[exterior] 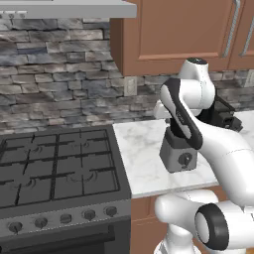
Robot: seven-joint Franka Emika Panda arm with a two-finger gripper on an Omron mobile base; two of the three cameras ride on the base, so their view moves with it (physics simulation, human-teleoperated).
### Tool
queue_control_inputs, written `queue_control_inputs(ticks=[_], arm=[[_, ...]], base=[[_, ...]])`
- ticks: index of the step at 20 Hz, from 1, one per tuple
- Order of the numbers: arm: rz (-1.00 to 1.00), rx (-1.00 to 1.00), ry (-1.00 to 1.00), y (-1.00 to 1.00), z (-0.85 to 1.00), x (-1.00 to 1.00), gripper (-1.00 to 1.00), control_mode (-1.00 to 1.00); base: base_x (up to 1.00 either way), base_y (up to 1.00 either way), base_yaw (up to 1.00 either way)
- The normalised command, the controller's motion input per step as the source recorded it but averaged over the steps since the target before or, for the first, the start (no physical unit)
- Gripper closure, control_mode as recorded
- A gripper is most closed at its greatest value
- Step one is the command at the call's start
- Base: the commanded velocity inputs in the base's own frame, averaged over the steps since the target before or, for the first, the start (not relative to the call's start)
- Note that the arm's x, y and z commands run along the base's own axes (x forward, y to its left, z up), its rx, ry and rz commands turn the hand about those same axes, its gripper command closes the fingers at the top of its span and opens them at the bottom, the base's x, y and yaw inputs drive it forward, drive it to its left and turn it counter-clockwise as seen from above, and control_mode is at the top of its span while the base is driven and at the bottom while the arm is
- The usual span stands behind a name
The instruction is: Close the lid blender by securely placing the lid on top.
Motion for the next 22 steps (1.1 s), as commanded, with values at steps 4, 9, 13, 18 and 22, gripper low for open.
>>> queue_control_inputs(ticks=[4, 9, 13, 18, 22], arm=[[0.0, 0.0, -0.03, 0.0, 0.0, -0.06, -1.0, -1.0], [0.0, 0.0, -0.02, 0.0, -0.01, -0.09, -1.0, 1.0], [0.0, 0.0, 0.0, 0.0, 0.0, 0.0, -1.0, 1.0], [0.0, 0.0, 0.0, 0.0, 0.0, 0.0, -1.0, 1.0], [0.0, 0.0, 0.0, 0.0, 0.0, 0.0, -1.0, 1.0]], base=[[0.0, 0.0, 0.0], [-0.78, -0.33, -0.1], [-0.56, -0.96, -0.16], [0.15, -0.76, -0.08], [0.55, -0.27, 0.0]])
